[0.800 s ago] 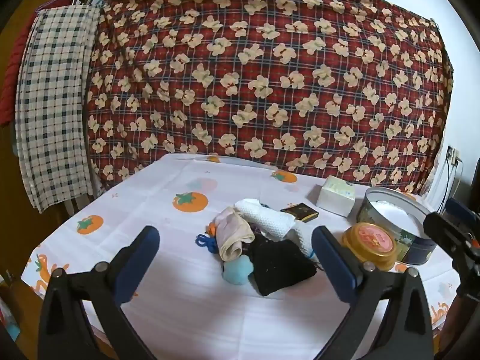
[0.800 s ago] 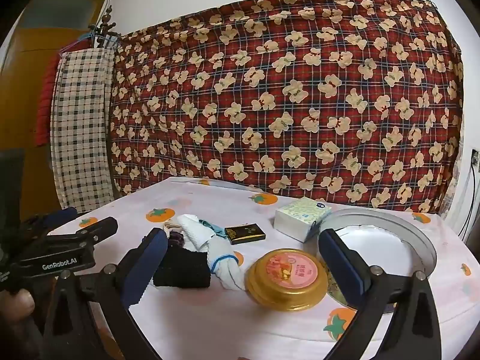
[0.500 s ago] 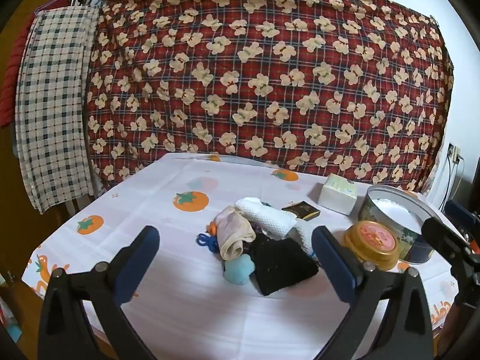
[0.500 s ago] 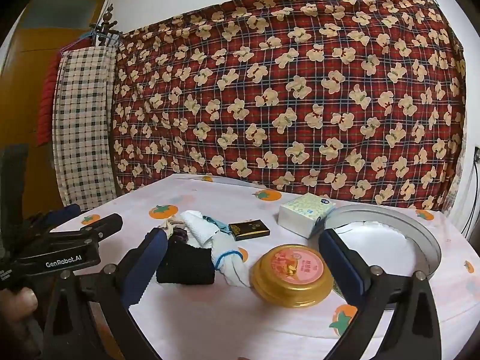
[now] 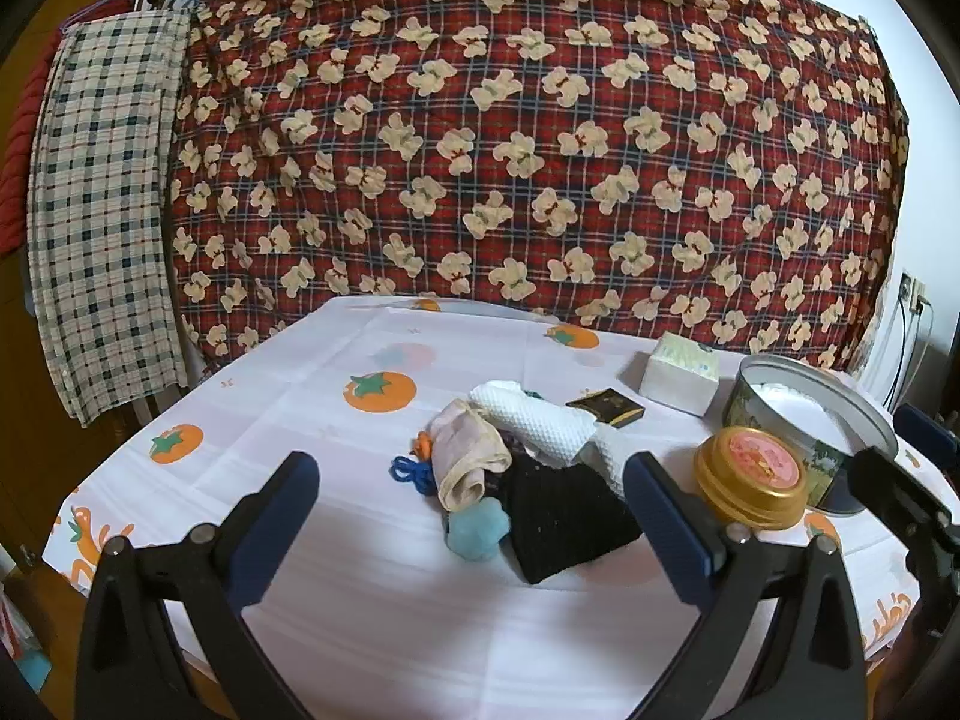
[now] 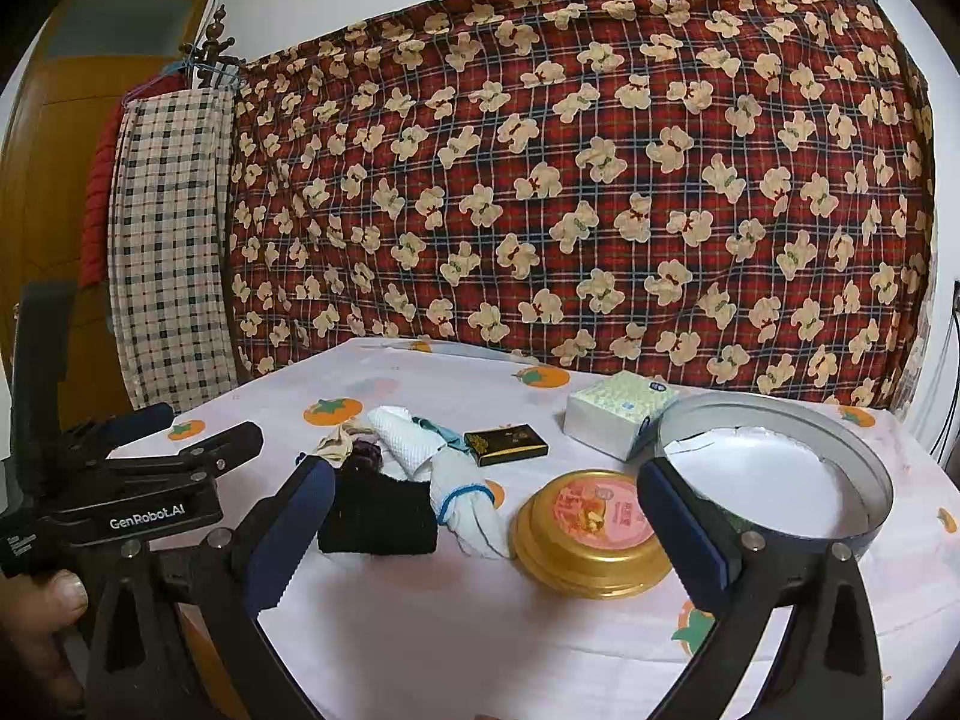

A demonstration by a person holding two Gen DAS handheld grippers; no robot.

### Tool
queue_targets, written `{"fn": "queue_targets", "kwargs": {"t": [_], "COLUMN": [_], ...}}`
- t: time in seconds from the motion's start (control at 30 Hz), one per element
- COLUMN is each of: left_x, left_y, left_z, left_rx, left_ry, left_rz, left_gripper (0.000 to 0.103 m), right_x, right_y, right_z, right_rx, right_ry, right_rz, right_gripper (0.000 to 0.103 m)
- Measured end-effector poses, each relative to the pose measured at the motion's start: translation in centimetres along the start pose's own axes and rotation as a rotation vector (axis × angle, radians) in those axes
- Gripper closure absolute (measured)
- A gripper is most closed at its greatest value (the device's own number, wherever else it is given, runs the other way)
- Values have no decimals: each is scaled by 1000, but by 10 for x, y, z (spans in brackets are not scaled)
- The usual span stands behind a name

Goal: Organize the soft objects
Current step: 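Move both grippers toward the pile of soft items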

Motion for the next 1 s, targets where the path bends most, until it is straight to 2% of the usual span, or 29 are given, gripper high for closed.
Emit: {"fn": "queue_targets", "kwargs": {"t": [0.67,1.0], "left_x": [0,11], "left_y": [-1,-6], "left_z": [-4,1], "left_rx": [-8,-18], "left_ry": [-18,-35], "left_rz": [11,32], "left_gripper": [0,0], "right_x": [11,21], "right_y": [-3,-9], "right_z": [-4,-9], "right_rx": [-13,-24], "right_ry": [-23,-52], "right_rz": [21,47], "right_gripper": [1,1]}}
Point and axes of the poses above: each gripper's, at about its wrist camera, not at the fingertips, and y roughly against the way its jaws point, z to its left, x to its underside, the point moved 1 cm from there along -y, roughly the way its jaws point, and after that the axes turned 12 degrees about -x, right-handed, at the moved point
